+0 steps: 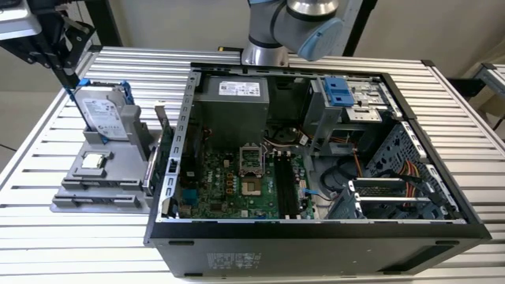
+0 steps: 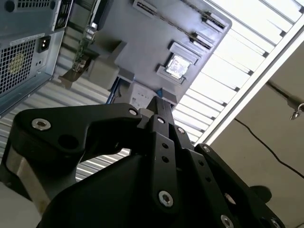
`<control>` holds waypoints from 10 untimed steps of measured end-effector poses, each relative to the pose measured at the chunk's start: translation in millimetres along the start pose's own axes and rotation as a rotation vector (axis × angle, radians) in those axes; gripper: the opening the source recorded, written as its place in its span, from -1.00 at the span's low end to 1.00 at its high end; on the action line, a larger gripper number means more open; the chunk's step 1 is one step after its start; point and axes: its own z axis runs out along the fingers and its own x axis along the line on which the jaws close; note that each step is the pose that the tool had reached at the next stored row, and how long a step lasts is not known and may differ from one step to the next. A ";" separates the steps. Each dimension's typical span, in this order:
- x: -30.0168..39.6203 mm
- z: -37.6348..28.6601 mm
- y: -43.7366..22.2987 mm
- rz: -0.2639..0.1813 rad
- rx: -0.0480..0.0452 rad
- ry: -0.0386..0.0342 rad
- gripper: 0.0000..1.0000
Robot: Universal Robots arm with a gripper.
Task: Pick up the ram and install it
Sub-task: 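Reach for the ram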
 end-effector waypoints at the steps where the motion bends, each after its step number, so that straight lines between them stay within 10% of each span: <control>1: -0.1 0.0 -1.2 0.000 0.0001 0.0001 -1.00; 10: -0.7 0.0 -12.3 0.000 0.0003 0.0009 -1.00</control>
